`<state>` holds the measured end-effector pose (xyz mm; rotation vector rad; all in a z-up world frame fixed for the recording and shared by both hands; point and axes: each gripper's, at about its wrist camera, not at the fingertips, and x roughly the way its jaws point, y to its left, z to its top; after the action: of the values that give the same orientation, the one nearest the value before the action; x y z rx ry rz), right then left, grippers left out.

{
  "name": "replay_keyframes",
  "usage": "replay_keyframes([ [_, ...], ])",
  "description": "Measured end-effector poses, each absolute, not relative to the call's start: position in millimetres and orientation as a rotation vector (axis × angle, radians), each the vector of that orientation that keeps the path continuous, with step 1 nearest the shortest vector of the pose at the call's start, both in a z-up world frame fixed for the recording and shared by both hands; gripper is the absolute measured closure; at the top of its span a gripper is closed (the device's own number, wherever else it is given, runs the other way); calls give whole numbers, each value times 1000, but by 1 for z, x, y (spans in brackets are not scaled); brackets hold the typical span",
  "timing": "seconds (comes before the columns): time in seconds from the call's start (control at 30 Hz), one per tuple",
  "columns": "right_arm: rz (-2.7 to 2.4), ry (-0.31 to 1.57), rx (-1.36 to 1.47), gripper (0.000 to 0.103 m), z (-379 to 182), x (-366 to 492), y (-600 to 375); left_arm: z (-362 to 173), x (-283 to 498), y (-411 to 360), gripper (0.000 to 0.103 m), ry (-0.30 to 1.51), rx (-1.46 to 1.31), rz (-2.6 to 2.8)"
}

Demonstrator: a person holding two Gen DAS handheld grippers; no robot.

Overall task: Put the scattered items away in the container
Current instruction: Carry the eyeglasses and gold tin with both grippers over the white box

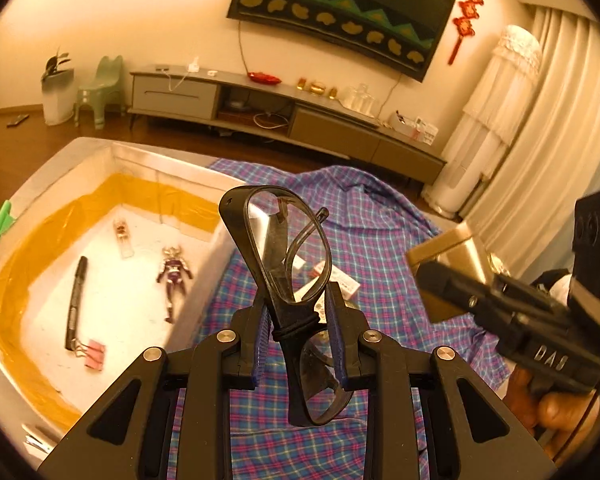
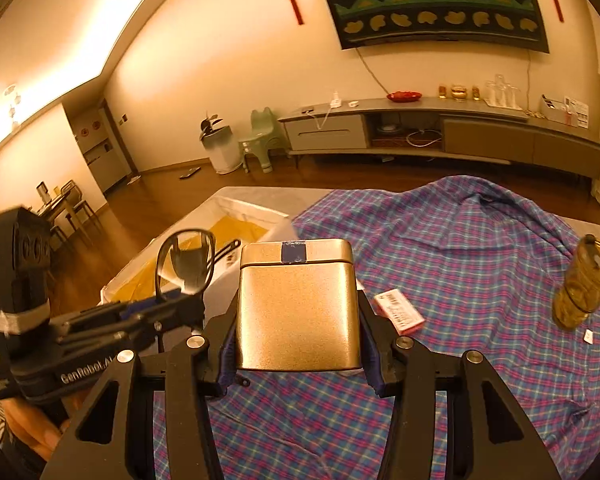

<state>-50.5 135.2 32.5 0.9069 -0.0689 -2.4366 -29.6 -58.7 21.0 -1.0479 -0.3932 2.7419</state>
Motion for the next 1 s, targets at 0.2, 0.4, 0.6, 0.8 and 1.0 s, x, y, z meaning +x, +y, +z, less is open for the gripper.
replay_keyframes([
  [0.2, -2410, -28, 891, 52, 31, -36, 106, 24, -23, -86, 77, -419, -1039, 2779],
  [0.4, -2425, 31, 830, 52, 39, -15, 80, 21, -17, -117, 77, -465, -1064, 2798],
  [0.6, -2414, 49, 832, 52, 42, -6, 58, 25, -14, -142, 77, -517, -1052, 2803],
  [0.8, -2374, 74, 841, 52, 55, 1, 30, 26, -13, -165, 77, -606, -1050, 2808],
  [1.0, -2343, 110, 837, 52, 73, 5, 0, 28, -8, -187, 77, -699, -1041, 2820],
])
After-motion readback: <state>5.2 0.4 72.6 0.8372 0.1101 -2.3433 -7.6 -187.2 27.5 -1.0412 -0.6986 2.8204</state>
